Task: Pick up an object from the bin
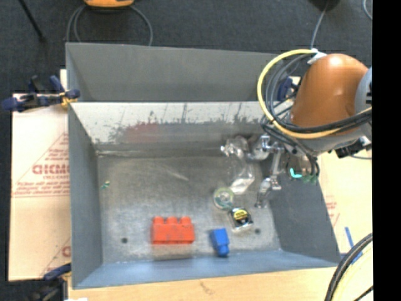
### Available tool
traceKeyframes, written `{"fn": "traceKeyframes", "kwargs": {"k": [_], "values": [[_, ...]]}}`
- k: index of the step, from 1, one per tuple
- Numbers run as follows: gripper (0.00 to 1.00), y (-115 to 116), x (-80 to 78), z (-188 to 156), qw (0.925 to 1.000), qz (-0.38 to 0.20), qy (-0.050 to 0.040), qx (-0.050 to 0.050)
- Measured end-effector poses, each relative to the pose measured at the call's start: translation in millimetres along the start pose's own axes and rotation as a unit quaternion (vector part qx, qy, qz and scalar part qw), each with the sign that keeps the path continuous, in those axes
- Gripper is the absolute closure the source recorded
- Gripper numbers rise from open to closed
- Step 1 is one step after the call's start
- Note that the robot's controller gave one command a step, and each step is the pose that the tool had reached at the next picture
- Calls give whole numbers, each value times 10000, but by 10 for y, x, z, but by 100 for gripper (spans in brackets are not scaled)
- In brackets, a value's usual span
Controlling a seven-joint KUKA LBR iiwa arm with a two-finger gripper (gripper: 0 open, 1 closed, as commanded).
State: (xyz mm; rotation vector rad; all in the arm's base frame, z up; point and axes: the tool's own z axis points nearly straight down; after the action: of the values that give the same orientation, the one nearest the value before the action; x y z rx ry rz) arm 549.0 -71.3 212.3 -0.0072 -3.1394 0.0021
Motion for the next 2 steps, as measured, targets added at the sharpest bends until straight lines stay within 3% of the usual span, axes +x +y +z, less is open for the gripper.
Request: {"fn": "traceKeyframes", "kwargs": {"k": [1,2], "values": [[0,75,485,1254,9961,-883,-63,9],[100,77,513,1303,9960,-891,-25,4]]}}
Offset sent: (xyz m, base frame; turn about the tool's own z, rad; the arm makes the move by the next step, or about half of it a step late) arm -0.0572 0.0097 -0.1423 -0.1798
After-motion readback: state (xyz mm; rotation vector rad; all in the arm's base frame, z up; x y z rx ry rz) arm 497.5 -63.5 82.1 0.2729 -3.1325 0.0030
